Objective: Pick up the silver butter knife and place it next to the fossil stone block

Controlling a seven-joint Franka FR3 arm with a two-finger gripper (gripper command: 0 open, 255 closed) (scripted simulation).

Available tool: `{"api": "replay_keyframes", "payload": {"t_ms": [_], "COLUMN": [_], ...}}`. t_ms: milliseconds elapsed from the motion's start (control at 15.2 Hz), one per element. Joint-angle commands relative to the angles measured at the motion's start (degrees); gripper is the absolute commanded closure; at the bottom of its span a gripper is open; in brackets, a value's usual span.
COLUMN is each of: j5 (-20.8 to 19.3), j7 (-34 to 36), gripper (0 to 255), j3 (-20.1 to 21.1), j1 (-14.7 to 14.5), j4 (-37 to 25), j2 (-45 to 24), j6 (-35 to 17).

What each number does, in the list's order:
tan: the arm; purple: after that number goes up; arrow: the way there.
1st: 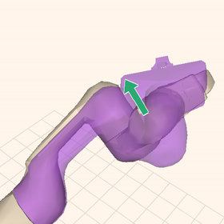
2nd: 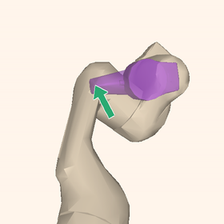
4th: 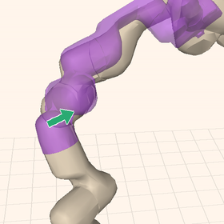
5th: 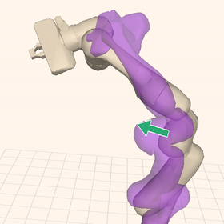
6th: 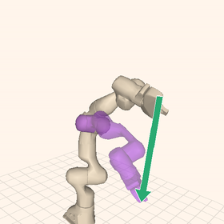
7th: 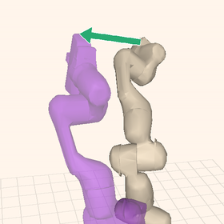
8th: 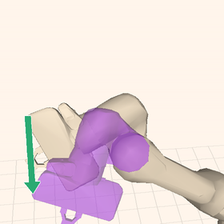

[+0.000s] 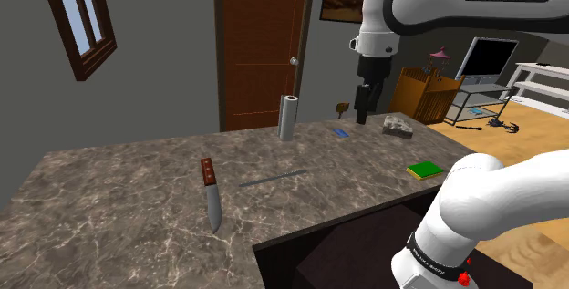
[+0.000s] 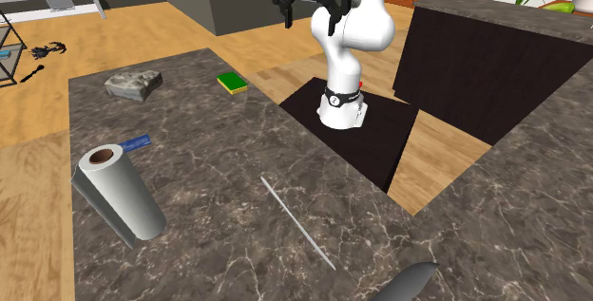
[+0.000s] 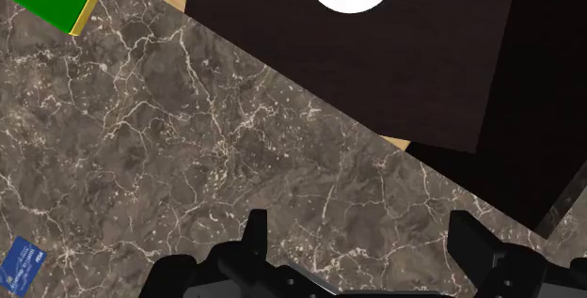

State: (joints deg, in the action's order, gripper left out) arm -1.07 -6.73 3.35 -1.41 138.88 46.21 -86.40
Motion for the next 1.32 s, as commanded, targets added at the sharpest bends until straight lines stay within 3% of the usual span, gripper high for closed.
{"api": "replay_keyframes", "payload": {"t_ms": [0, 594, 1254], "j5": [0.00, -4.11, -7.29], "j7": [0.00, -15.29, -30.10], "gripper": [0, 0, 0], "j3": [0.00, -2.71, -3.29], "j1": [0.00, -4.28, -8.31], "j4": [0.00, 3.75, 1.27], "j2": [0.00, -14.34, -34.43], "j6": [0.00, -18.80, -37.59]}}
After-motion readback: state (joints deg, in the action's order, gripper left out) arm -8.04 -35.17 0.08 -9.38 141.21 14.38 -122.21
